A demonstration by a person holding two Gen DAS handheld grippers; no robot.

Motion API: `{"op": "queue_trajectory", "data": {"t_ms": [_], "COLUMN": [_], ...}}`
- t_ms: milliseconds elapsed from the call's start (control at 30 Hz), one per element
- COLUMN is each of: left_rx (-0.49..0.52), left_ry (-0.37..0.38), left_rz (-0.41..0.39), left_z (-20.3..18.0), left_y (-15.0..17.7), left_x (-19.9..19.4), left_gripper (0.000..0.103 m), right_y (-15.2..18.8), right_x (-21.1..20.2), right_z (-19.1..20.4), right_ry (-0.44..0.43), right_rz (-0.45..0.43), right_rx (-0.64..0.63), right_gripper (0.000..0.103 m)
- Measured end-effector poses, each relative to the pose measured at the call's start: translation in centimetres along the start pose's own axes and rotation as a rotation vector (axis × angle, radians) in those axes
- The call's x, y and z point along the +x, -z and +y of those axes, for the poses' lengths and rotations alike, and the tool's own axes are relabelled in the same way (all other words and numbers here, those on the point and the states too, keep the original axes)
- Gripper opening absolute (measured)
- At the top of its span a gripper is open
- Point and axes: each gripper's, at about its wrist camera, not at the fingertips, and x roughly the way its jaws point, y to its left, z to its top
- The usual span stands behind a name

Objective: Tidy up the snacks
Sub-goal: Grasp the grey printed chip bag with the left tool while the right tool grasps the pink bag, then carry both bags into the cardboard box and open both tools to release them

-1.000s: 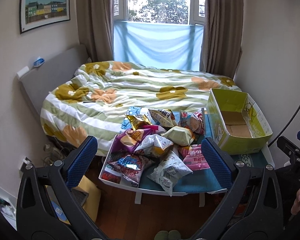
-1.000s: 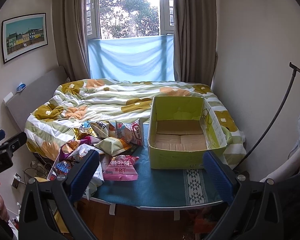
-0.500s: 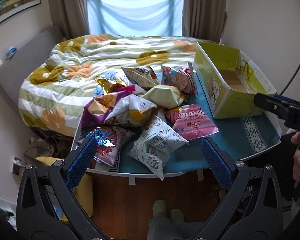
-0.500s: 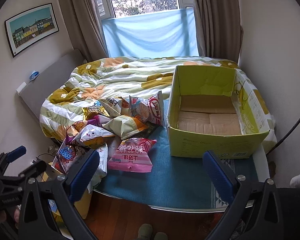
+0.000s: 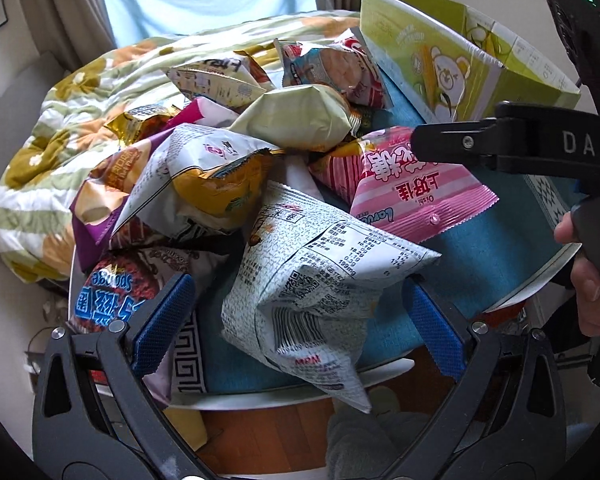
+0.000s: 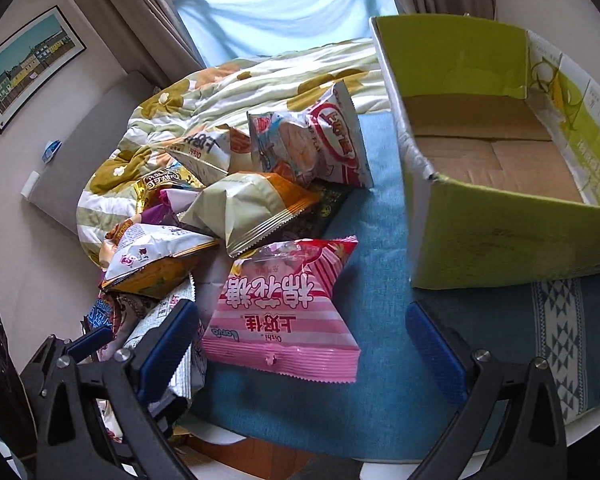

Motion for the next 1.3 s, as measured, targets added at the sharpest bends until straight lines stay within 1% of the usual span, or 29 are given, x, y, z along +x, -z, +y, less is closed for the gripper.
{"op": "queue_trajectory", "data": {"t_ms": [100,267,500,600,667,700,733,800,867,1067,1233,1300], "left_rx": [0.035,0.047,0.067,0.066,0.070,0.070,0.070,0.072,0.071,0.078,0.072,0.063], "left_ry": [0.003,0.050,0.063,0.066,0.066,0.067,0.068,0.067,0.064,0.039,0.009,-0.005], "left_rz": [0.016,0.060,0.064,0.066,0.064,0.064,0.062,0.061,0.059,0.037,-0.004,-0.025], "left_z": [-0.4,-0.6,-0.7,-0.7,-0.9,-0.9,-0.9,-1.0,-1.2,-2.0,-3.5,-4.0], "left_y": [-0.1,0.0,-0.1,-0.1,0.0,0.0,0.2,0.5,0.6,0.8,0.6,0.4], "left_x": [1.2,2.8,2.7,2.5,2.3,2.2,1.8,1.5,1.2,-0.9,-4.2,-5.7], "left_gripper": [0.099,0.084,0.079,0.079,0.077,0.076,0.075,0.074,0.072,0.071,0.071,0.071], "right_y": [-0.2,-0.4,-0.8,-0.8,-0.8,-0.9,-0.8,-0.8,-0.4,0.0,0.2,-0.2], "right_x": [2.0,4.1,5.7,6.1,6.5,6.6,6.7,6.6,6.2,3.9,1.6,0.9], "right_z": [0.0,0.7,0.6,0.5,0.5,0.6,0.5,0.7,0.6,0.4,0.7,1.7], "right_ry": [-0.009,-0.011,0.001,0.001,-0.028,-0.041,-0.057,-0.064,-0.062,-0.051,-0.062,-0.072], "right_rz": [0.030,0.054,0.063,0.075,0.086,0.096,0.104,0.108,0.107,0.054,0.030,0.022], "right_rx": [0.027,0.024,0.025,0.022,0.028,0.030,0.030,0.014,-0.008,-0.054,-0.093,-0.109], "right_gripper": [0.103,0.103,0.103,0.096,0.086,0.083,0.078,0.074,0.068,0.066,0.066,0.066]}}
